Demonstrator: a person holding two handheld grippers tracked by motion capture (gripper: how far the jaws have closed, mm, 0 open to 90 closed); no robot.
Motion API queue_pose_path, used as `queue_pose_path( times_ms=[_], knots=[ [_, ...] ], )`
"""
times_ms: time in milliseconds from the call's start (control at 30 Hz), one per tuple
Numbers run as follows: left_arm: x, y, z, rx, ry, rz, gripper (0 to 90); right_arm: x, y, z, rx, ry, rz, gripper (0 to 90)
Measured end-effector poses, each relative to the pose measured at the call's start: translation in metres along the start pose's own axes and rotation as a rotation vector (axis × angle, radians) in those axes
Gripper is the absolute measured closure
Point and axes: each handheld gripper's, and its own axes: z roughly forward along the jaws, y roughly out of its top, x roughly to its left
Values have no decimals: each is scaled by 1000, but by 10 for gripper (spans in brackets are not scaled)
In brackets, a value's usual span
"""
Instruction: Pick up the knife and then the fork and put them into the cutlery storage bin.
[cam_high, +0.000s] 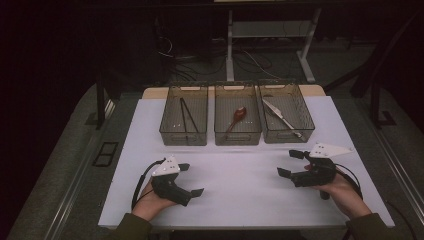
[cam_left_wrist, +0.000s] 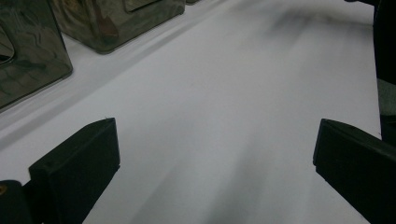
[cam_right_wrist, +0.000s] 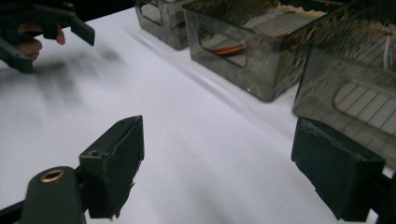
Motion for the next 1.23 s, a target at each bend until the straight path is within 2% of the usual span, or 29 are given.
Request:
queue_pose_path(
  times_ms=[200,333,700,867,1233],
  knots=[
    [-1,-1,-1,-1,3,0,0,5,-12,0,8,4,-8,162],
    [-2,-1,-3,-4,6,3,0,8,-19,-3,6,8,5,162],
    [-4,-1,-4,0,9,12,0,20,-28,-6,26,20,-17,140],
    [-4,-1,-5,4,10,14,0,16,-31,-7,50,-6,-41,140],
    [-4,-2,-5,3,14,7,0,9,-30,-13,14,-21,-39,139]
  ],
)
